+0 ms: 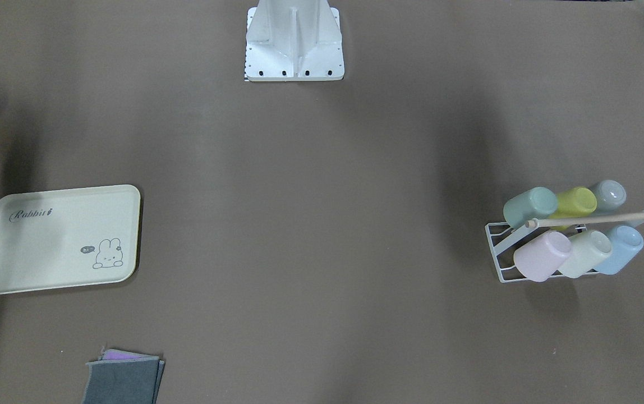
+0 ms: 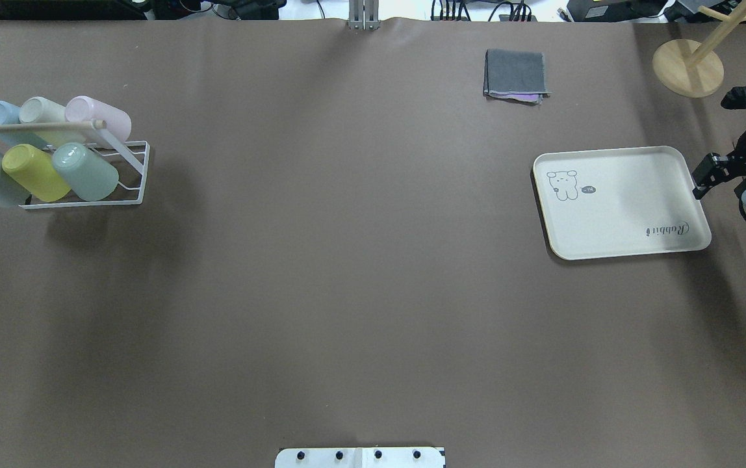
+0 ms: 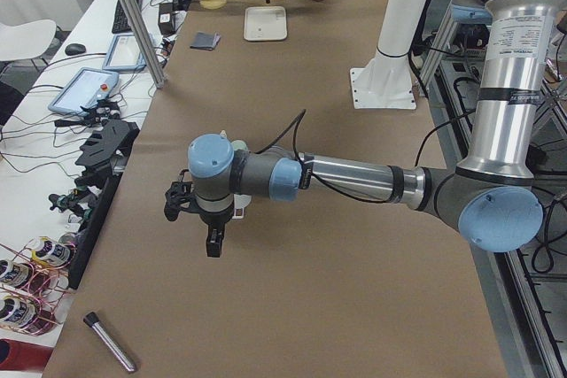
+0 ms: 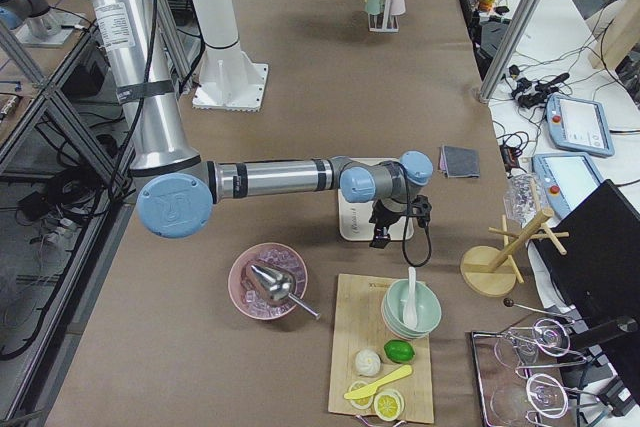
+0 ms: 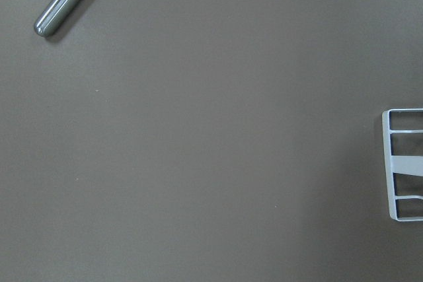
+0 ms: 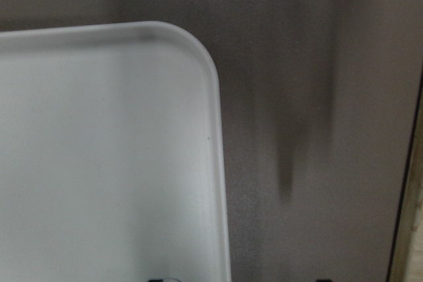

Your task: Pick up and place green cup on tray

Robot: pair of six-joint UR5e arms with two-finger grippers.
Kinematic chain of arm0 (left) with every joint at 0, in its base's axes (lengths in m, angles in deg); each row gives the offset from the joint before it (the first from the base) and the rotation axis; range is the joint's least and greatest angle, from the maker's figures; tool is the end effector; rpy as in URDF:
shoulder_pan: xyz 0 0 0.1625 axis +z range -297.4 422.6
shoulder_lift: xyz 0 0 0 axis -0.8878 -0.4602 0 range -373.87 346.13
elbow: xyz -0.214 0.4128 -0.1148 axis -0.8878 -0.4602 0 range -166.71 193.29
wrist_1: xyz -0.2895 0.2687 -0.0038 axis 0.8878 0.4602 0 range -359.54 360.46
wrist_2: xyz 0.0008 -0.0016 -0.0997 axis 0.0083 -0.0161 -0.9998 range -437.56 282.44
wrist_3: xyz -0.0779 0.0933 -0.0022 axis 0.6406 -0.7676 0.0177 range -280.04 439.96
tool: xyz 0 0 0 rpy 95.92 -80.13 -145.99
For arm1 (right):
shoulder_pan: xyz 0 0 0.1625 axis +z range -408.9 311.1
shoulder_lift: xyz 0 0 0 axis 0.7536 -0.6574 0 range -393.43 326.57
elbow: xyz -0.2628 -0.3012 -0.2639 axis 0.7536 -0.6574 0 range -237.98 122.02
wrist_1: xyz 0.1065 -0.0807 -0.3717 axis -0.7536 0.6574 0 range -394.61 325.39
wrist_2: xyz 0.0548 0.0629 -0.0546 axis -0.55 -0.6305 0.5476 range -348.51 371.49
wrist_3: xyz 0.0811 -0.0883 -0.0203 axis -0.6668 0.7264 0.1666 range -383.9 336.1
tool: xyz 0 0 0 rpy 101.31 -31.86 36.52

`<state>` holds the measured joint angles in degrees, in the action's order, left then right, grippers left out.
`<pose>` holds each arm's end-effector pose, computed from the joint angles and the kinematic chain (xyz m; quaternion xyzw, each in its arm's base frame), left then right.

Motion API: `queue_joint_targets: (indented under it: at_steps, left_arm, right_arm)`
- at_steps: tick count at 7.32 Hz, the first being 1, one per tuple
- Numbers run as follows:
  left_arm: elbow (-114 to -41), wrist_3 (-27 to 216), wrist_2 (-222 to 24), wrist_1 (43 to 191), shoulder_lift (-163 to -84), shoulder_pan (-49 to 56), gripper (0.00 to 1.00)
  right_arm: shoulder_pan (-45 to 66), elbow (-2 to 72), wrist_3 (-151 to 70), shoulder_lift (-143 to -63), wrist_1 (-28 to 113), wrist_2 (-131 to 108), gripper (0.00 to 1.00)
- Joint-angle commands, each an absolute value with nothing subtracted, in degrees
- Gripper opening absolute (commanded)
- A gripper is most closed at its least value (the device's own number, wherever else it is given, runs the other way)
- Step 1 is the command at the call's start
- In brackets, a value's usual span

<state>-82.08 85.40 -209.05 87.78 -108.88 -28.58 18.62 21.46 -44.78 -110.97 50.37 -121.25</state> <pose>-0.0635 -0.5174 0.6495 0.0496 0.3555 -0.0302 0.9329 -0.1768 -0.5597 0.6945 -0.0822 -0.3587 -0.0349 0.9292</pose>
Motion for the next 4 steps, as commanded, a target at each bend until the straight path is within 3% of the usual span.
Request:
queue_joint_targets:
  at_steps: [1, 3, 4]
  left_arm:
    - [-91.4, 85.8, -202.5, 74.9, -111.3, -25.8, 0.98]
    - [-97.7, 85.4, -199.7, 72.7, -113.1, -19.9, 0.98]
    - [-101.5, 86.0, -199.9, 71.1, -113.1, -16.7, 0.98]
  right_arm:
    - [17.8, 20.1, -46.7, -110.7, 47.5, -121.0, 0.76]
    - [17.6, 19.5, -46.7, -110.9, 47.1, -121.0, 0.61]
    - [17.5, 18.4, -46.7, -111.0, 45.0, -121.0, 0.59]
